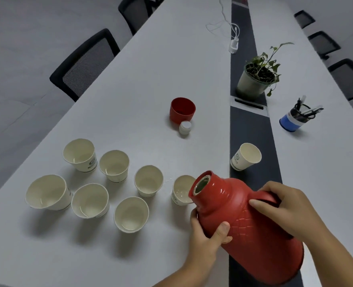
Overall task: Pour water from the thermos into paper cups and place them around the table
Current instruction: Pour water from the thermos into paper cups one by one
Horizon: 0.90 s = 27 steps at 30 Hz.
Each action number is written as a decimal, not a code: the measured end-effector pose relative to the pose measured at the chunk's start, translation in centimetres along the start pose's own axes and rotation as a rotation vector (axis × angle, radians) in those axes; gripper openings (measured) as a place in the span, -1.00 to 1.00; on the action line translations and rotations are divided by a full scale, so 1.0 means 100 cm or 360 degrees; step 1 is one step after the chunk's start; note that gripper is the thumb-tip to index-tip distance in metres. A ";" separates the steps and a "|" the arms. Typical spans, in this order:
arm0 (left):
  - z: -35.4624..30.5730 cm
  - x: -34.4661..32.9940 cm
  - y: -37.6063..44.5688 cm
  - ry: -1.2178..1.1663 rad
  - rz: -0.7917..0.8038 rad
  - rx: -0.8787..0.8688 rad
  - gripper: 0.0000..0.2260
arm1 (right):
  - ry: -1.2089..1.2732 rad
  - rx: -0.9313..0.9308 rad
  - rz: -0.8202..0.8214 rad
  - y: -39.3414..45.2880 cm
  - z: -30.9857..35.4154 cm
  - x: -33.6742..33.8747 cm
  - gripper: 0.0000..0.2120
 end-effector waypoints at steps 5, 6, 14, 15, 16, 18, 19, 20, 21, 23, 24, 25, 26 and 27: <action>-0.012 -0.004 0.000 0.0140 -0.0091 -0.0036 -0.31 | 0.0369 0.0016 -0.0188 -0.010 -0.023 -0.001 -0.89; -0.012 -0.004 0.000 0.0179 -0.0108 -0.0035 -0.23 | 0.0428 0.0031 -0.0219 -0.012 -0.027 0.000 -0.84; -0.033 -0.028 0.019 0.0685 -0.0019 -0.0262 -0.21 | 0.0319 0.0004 -0.0311 -0.004 -0.067 -0.002 -0.93; -0.035 -0.031 0.025 0.0732 0.0012 -0.0285 -0.21 | 0.0289 -0.0007 -0.0330 0.000 -0.070 -0.004 -0.90; -0.038 -0.033 0.031 0.0767 0.0042 -0.0306 -0.21 | 0.0283 -0.0011 -0.0359 0.004 -0.073 -0.005 -0.89; -0.043 -0.037 0.045 0.0836 0.0072 -0.0332 -0.22 | 0.0332 -0.0008 -0.0449 0.013 -0.080 -0.005 -0.85; -0.047 -0.037 0.052 0.0871 0.0076 -0.0340 -0.22 | 0.0372 -0.0006 -0.0498 0.018 -0.083 -0.004 -0.83; -0.052 -0.038 0.060 0.0910 0.0082 -0.0353 -0.22 | 0.0419 -0.0001 -0.0547 0.024 -0.085 -0.005 -0.82; -0.057 -0.037 0.068 0.0956 0.0091 -0.0369 -0.22 | 0.0467 0.0003 -0.0589 0.031 -0.086 -0.005 -0.81; -0.070 -0.035 0.086 0.1087 0.0119 -0.0393 -0.23 | 0.0554 0.0018 -0.0668 0.047 -0.089 -0.009 -0.79; -0.075 -0.034 0.095 0.1151 0.0128 -0.0389 -0.23 | 0.0601 0.0029 -0.0699 0.056 -0.090 -0.013 -0.77; -0.081 -0.032 0.103 0.1198 0.0128 -0.0383 -0.24 | 0.0645 0.0046 -0.0725 0.066 -0.091 -0.017 -0.75; -0.087 -0.030 0.111 0.1242 0.0114 -0.0380 -0.24 | 0.0681 0.0072 -0.0744 0.076 -0.091 -0.021 -0.75; -0.093 -0.027 0.118 0.1293 0.0088 -0.0378 -0.23 | 0.0716 0.0100 -0.0755 0.087 -0.089 -0.024 -0.76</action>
Point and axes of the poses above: each hand's wrist, its own y-axis towards the middle knuckle, its own x-axis out of the back of the hand, z = x × y, the point moved 4 cm from there along y, towards the middle knuckle, and after that the axes turned 5 degrees about z, right-handed, at the moved point
